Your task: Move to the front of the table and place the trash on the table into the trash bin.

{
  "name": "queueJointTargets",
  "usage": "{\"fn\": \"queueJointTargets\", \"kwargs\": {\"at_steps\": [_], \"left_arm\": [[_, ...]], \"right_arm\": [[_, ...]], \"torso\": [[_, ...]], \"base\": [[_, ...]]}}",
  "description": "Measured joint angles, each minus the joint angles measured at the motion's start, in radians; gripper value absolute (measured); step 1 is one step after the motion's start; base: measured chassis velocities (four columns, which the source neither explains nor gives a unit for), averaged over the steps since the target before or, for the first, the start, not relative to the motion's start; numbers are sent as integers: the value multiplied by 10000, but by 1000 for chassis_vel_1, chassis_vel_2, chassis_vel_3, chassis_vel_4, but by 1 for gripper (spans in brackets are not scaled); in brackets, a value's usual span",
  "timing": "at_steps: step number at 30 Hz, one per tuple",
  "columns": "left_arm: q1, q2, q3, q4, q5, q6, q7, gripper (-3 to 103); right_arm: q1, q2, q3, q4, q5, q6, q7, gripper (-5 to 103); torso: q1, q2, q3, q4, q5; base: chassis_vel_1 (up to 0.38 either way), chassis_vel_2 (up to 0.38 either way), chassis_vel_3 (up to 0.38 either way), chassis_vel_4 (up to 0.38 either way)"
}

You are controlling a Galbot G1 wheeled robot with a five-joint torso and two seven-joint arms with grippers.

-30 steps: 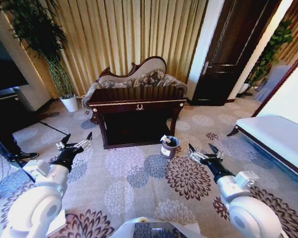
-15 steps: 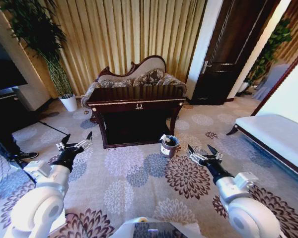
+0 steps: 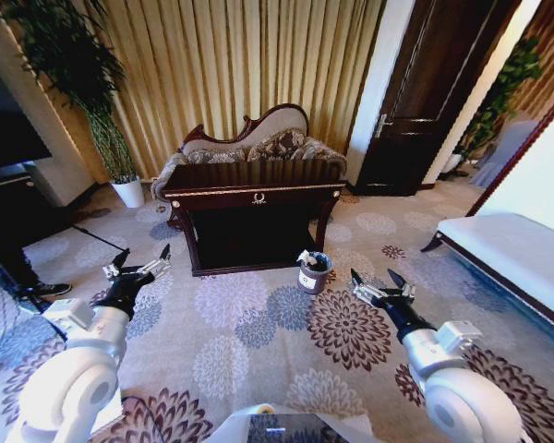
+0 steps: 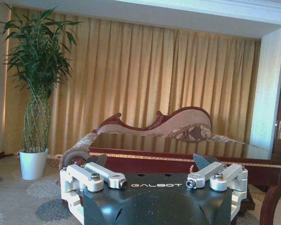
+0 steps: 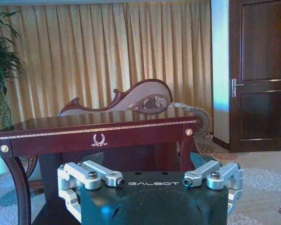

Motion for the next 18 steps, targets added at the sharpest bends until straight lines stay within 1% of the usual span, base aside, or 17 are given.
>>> {"fn": "queueJointTargets", "kwargs": {"at_steps": [18], "left_arm": [[1, 2, -2, 0, -1, 1, 12, 100]], "right_arm": [[0, -2, 1, 0, -1, 0, 2, 100]], "torso": [[0, 0, 0, 0, 0]], "base": [[0, 0, 0, 0]]}}
